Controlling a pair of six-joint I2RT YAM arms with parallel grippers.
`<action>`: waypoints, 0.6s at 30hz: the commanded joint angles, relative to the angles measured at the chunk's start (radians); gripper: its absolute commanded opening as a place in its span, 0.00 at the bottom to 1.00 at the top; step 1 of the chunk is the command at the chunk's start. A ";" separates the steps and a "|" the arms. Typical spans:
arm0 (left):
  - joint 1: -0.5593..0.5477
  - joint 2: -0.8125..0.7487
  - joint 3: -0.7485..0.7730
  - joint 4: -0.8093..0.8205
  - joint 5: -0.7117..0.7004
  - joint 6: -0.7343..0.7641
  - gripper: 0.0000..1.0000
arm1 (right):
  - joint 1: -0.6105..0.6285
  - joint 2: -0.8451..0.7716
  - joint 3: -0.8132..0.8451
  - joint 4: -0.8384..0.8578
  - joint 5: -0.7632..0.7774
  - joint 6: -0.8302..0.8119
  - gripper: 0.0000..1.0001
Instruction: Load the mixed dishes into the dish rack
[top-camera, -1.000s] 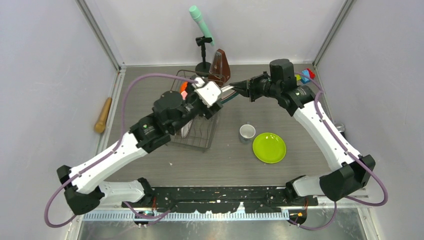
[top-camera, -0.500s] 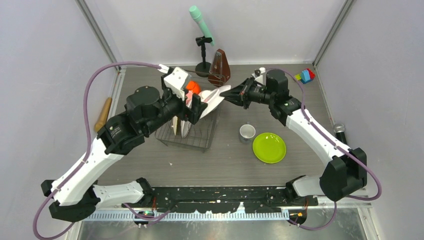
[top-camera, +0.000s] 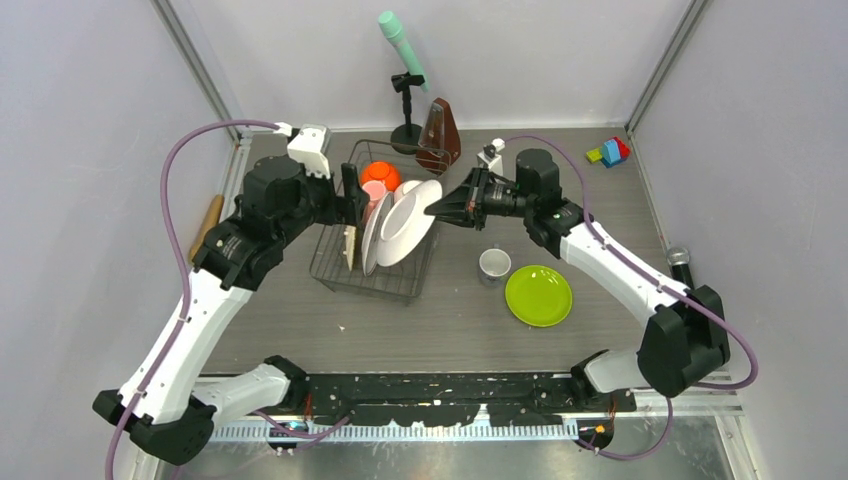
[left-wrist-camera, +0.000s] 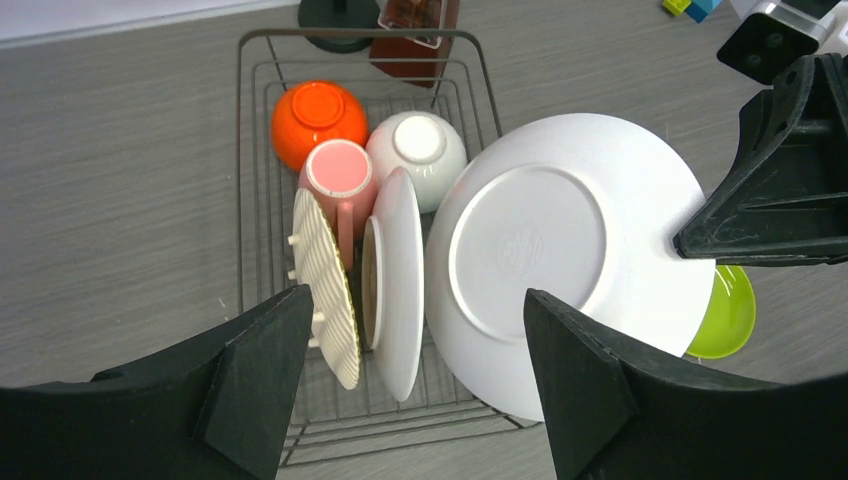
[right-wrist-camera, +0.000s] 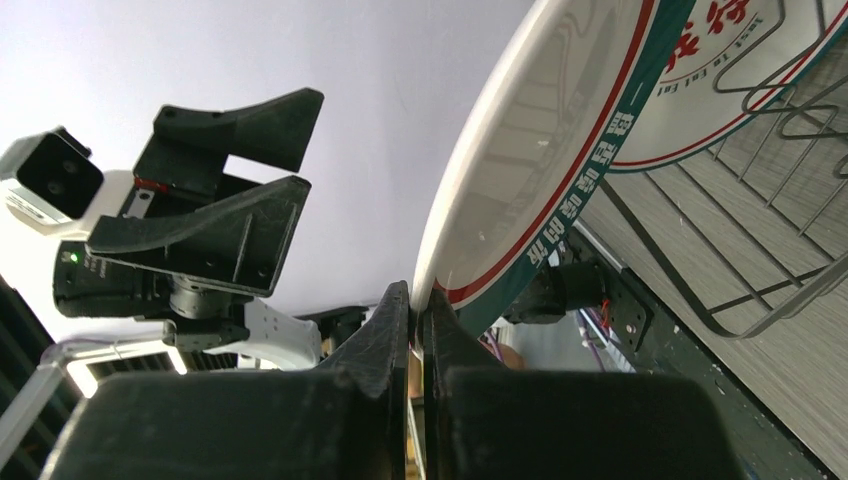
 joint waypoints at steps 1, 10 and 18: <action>0.033 -0.021 0.002 -0.007 0.017 -0.027 0.80 | 0.019 0.024 0.082 0.051 -0.046 -0.080 0.00; 0.100 -0.027 -0.007 -0.028 0.012 -0.033 0.80 | 0.038 0.089 0.114 -0.045 -0.015 -0.172 0.00; 0.106 -0.030 -0.056 0.008 -0.005 -0.036 0.79 | 0.048 0.118 0.121 -0.136 0.026 -0.228 0.00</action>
